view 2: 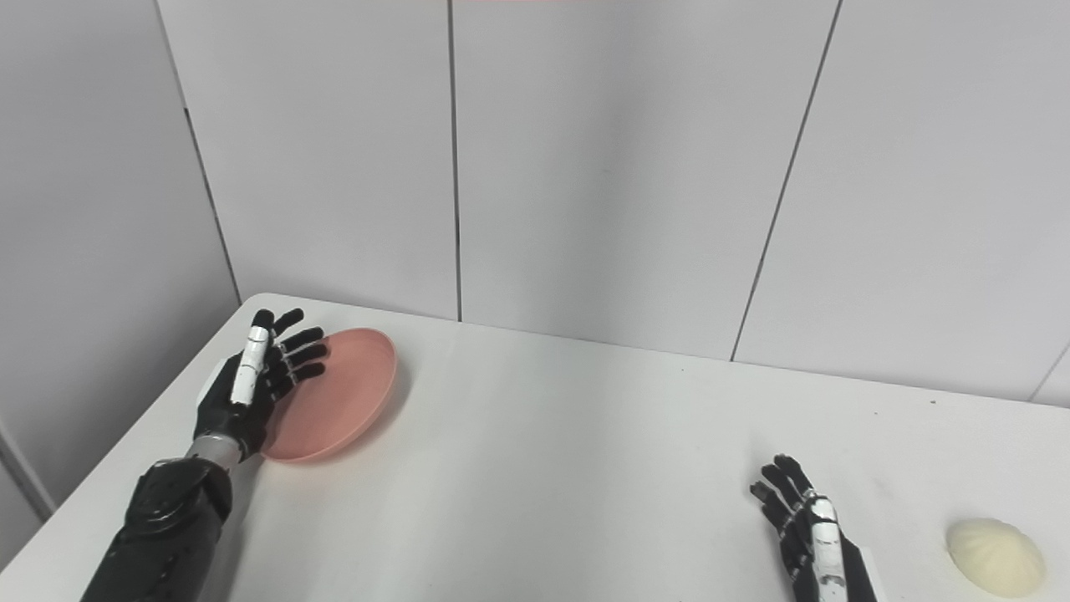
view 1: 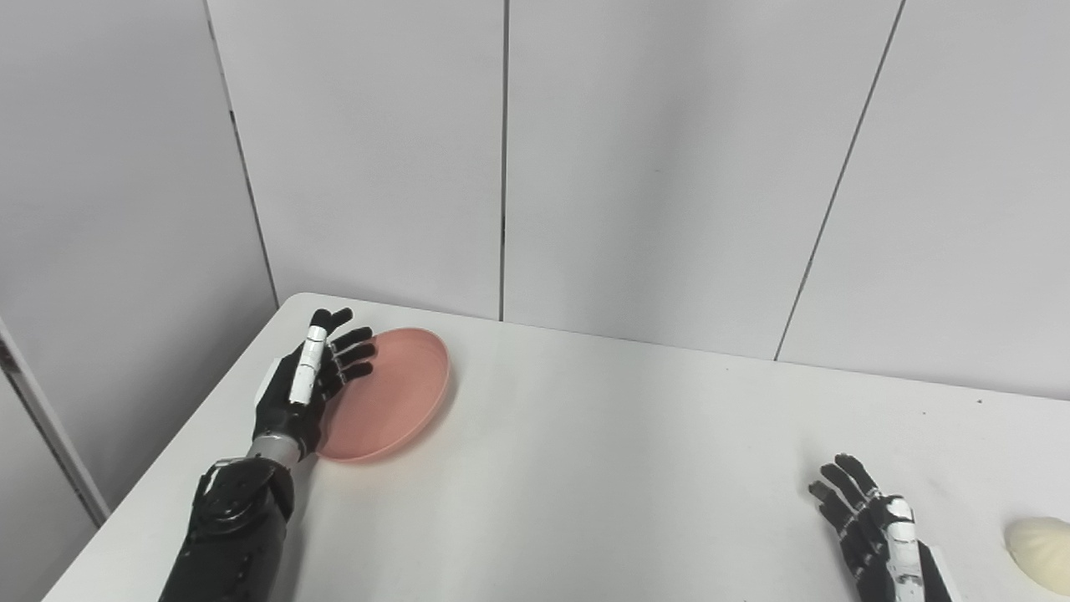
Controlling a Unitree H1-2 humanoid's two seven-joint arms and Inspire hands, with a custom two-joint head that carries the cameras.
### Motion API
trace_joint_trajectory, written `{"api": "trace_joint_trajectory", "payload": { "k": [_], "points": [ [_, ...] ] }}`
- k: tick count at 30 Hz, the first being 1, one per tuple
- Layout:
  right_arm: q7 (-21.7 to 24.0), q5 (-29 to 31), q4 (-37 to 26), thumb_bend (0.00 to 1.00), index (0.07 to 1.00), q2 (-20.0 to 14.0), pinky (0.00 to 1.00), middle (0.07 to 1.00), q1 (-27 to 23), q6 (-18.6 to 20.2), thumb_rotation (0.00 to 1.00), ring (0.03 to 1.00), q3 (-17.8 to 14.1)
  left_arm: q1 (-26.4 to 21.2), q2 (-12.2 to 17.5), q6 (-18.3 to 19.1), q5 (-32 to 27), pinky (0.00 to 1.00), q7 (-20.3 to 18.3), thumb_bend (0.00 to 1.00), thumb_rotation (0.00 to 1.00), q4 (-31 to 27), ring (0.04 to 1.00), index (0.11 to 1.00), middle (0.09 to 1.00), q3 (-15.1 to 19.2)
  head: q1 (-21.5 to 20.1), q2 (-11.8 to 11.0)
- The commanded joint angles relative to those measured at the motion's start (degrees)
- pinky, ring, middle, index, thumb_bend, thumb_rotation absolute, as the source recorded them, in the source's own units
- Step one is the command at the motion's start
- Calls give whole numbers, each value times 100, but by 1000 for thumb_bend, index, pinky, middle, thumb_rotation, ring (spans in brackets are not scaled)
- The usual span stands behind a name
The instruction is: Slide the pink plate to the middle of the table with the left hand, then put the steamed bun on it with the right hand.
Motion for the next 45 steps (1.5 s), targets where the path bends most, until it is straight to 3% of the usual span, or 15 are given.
{"api": "trace_joint_trajectory", "payload": {
  "k": [1,9,20,25,35,45],
  "points": [
    [0,11,-8,765,871,48,945,878,52,-11,960,857,25,-170,44,-28,49,757,-70,822,856,2,771,823,777,-42,-3,6],
    [33,37,30,761,872,34,952,869,38,-30,958,855,12,-220,45,-245,25,801,-290,833,844,236,781,837,788,-90,7,-5],
    [-13,-14,44,757,870,55,927,860,45,-62,955,842,27,-210,-49,-43,120,746,-255,820,877,-122,773,833,776,-258,-24,-4],
    [-17,-3,18,751,867,52,929,860,47,-39,958,842,34,-195,-88,52,-69,773,-208,822,865,-518,791,837,796,-96,-31,-4],
    [-27,-21,-2,740,864,43,932,864,53,-20,961,845,47,-408,-119,-217,-219,734,-44,814,900,-1014,770,836,764,276,-29,-5],
    [-20,-18,25,749,863,27,929,858,44,-9,961,838,51,-468,51,-321,-177,750,223,819,898,-708,782,857,766,576,-41,-18]
  ]
}}
